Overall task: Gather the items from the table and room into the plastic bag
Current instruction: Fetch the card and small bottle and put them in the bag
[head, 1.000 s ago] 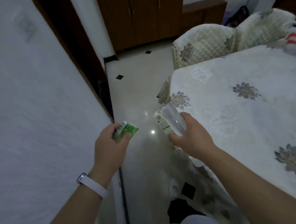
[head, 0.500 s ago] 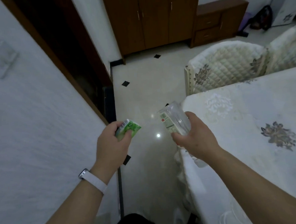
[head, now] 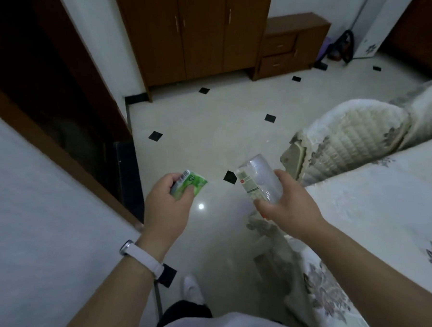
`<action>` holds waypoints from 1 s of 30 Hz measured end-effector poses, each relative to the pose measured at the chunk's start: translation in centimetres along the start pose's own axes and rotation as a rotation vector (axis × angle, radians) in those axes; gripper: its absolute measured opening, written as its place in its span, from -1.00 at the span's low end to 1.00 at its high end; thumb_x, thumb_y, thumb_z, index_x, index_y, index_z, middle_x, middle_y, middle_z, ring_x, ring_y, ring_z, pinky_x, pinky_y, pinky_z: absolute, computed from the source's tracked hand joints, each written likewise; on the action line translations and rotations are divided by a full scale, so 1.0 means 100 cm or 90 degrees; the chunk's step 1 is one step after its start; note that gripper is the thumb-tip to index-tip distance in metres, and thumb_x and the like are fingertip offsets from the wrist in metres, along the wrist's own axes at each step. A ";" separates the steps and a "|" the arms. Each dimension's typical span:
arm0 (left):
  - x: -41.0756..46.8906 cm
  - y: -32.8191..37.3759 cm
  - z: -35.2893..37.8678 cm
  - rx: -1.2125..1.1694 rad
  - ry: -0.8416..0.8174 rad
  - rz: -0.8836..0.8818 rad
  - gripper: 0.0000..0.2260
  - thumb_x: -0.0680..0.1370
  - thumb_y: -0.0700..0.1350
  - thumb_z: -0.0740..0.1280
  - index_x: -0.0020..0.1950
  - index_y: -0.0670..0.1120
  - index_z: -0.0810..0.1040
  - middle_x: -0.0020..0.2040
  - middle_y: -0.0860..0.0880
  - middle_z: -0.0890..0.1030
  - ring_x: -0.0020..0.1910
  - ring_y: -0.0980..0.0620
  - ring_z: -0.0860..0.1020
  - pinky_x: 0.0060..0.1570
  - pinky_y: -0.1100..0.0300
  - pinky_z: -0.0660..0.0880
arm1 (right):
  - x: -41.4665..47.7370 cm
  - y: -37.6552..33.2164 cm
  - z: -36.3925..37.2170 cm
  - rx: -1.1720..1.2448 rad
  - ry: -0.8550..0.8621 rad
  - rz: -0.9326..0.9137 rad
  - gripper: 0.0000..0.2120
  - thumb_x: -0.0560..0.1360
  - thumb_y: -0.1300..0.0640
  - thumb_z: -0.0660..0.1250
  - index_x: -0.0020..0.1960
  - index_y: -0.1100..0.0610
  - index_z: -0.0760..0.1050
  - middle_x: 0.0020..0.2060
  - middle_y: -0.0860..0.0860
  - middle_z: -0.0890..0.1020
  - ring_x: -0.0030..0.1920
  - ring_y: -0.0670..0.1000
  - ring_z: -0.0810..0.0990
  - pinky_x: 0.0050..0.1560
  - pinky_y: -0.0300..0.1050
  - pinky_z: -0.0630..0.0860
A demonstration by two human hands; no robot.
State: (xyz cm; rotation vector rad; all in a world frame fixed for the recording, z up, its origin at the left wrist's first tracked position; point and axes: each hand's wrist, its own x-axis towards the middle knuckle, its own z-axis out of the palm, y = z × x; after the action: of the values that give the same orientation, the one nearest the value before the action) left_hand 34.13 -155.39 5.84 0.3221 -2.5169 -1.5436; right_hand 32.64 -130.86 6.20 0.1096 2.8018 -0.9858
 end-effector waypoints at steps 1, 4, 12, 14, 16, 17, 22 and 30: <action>0.020 0.002 -0.005 -0.009 -0.004 0.007 -0.76 0.54 -0.14 0.40 -0.13 0.22 0.47 -0.15 0.15 0.57 -0.17 0.29 0.53 -0.28 0.43 0.42 | 0.012 -0.013 0.000 -0.005 0.009 -0.002 -0.51 0.34 -0.16 0.42 0.18 -0.19 0.29 -0.10 -0.19 0.56 -0.23 -0.18 0.59 -0.23 -0.13 0.55; 0.078 0.006 -0.015 -0.021 -0.032 0.034 -0.75 0.53 -0.15 0.40 -0.13 0.21 0.46 -0.14 0.16 0.56 -0.18 0.29 0.52 -0.28 0.49 0.39 | 0.046 -0.045 0.004 -0.009 0.050 -0.006 -0.44 0.33 -0.20 0.40 0.26 -0.19 0.29 -0.02 -0.24 0.55 -0.08 -0.11 0.58 -0.07 -0.01 0.56; 0.193 -0.001 0.001 -0.015 -0.075 0.054 -0.83 0.52 -0.13 0.41 -0.11 0.16 0.51 -0.15 0.08 0.61 -0.19 0.14 0.56 -0.27 0.31 0.42 | 0.141 -0.074 0.011 0.020 0.069 0.039 -0.50 0.27 -0.21 0.38 0.15 -0.27 0.26 -0.09 -0.19 0.56 -0.17 -0.08 0.60 -0.15 0.04 0.60; 0.224 -0.005 0.008 -0.011 -0.079 0.054 -0.83 0.52 -0.13 0.41 -0.09 0.15 0.52 -0.14 0.09 0.61 -0.19 0.14 0.56 -0.26 0.28 0.42 | 0.171 -0.075 0.014 0.029 0.069 0.055 -0.46 0.27 -0.21 0.39 0.19 -0.24 0.27 -0.09 -0.19 0.56 -0.17 -0.08 0.61 -0.15 0.02 0.60; 0.258 -0.007 0.016 0.005 -0.084 0.052 -0.85 0.52 -0.13 0.41 -0.08 0.13 0.53 -0.14 0.09 0.61 -0.19 0.14 0.57 -0.26 0.26 0.44 | 0.205 -0.077 0.017 0.039 0.069 0.069 -0.47 0.27 -0.20 0.39 0.18 -0.23 0.28 -0.10 -0.18 0.56 -0.19 -0.08 0.60 -0.17 0.00 0.60; 0.276 -0.008 0.021 0.014 -0.084 0.050 -0.87 0.52 -0.13 0.41 -0.07 0.11 0.54 -0.15 0.09 0.61 -0.19 0.13 0.57 -0.26 0.24 0.46 | 0.225 -0.077 0.018 0.046 0.069 0.072 -0.53 0.28 -0.19 0.39 0.12 -0.24 0.28 -0.11 -0.18 0.56 -0.20 -0.10 0.59 -0.17 0.02 0.60; 0.378 0.004 0.042 0.036 -0.060 0.051 -0.80 0.51 -0.15 0.41 -0.11 0.17 0.51 -0.13 0.08 0.61 -0.17 0.12 0.57 -0.25 0.37 0.44 | 0.340 -0.089 0.018 0.070 0.041 0.049 -0.56 0.29 -0.19 0.37 0.08 -0.26 0.25 -0.13 -0.21 0.52 -0.22 -0.12 0.58 -0.17 0.05 0.61; 0.517 0.055 0.090 0.049 -0.053 0.082 -0.82 0.52 -0.14 0.40 -0.08 0.16 0.52 -0.11 0.06 0.60 -0.14 0.12 0.56 -0.22 0.24 0.45 | 0.482 -0.105 -0.042 0.070 0.059 0.026 -0.57 0.33 -0.17 0.39 0.11 -0.19 0.28 -0.11 -0.19 0.51 -0.16 -0.08 0.56 -0.11 -0.03 0.55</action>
State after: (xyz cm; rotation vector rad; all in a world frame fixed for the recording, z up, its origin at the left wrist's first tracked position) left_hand -18.44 -159.24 8.43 0.1053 -2.6079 -1.4442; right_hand -16.64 -135.78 7.06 0.2309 2.8148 -1.1535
